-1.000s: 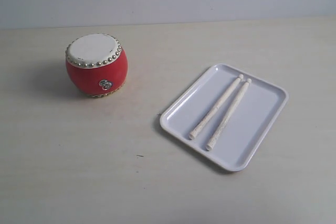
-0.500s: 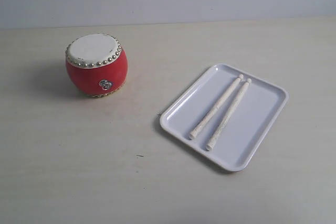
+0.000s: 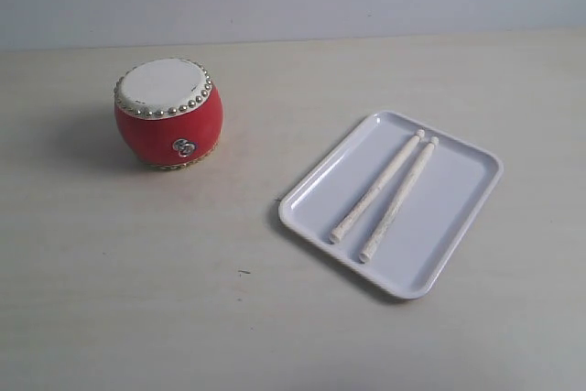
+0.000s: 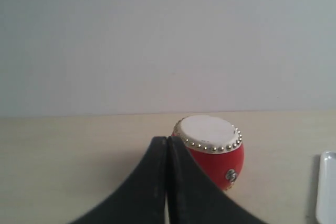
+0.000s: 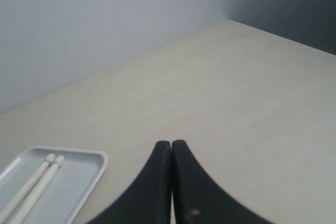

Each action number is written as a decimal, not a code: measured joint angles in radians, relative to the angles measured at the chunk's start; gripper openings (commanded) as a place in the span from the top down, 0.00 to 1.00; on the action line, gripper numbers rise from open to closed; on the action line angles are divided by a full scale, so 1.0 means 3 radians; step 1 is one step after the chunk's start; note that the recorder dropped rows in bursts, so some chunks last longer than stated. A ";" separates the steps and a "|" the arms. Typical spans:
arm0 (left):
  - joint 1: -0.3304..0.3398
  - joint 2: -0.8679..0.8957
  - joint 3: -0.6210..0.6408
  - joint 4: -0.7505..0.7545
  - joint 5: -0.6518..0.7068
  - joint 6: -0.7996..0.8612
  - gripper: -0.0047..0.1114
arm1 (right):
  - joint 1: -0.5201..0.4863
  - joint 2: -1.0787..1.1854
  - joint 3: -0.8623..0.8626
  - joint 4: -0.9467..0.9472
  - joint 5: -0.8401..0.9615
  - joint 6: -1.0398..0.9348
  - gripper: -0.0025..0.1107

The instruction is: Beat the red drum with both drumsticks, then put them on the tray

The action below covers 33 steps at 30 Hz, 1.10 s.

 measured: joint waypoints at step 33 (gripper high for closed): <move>0.0000 0.0000 0.0616 0.0365 0.0183 -0.0447 0.96 | 0.0000 0.0000 0.0000 0.0000 0.0000 0.0000 0.98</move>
